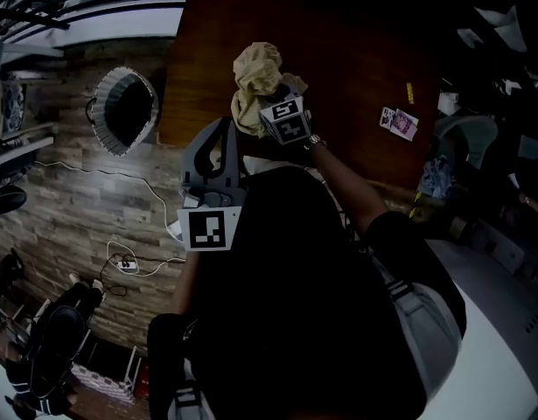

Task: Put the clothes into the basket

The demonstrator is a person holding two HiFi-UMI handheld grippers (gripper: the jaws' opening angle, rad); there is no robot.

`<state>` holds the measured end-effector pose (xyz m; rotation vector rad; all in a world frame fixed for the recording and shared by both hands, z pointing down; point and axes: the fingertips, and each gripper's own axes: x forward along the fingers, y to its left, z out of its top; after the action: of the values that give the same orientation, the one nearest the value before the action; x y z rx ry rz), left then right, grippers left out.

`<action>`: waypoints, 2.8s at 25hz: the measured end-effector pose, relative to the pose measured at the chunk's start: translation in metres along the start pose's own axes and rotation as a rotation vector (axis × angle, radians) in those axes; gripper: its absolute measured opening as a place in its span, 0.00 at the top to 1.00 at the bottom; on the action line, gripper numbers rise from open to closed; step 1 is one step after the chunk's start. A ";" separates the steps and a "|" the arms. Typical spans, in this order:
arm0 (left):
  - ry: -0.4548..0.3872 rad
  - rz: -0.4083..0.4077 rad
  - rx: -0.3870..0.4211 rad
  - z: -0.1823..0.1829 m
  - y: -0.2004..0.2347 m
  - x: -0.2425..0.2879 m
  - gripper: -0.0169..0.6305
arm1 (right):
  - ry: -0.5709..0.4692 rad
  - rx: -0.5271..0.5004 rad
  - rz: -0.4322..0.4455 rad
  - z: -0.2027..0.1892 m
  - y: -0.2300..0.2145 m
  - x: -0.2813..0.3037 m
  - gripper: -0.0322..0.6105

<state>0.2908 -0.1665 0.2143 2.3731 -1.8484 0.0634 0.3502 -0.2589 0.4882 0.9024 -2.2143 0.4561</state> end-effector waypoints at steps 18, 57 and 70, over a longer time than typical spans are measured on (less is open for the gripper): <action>-0.114 0.123 -0.030 0.017 0.037 -0.052 0.95 | -0.395 -0.128 0.051 0.147 0.065 -0.085 0.72; -0.220 0.550 -0.080 0.008 0.309 -0.361 0.95 | -0.591 -0.473 0.351 0.259 0.499 -0.074 0.71; -0.189 0.783 -0.134 -0.022 0.353 -0.436 0.95 | -0.528 -0.541 0.549 0.227 0.598 -0.048 0.71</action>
<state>-0.1575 0.1713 0.2135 1.4836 -2.6519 -0.2057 -0.1593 0.0573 0.2600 0.1135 -2.8603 -0.1817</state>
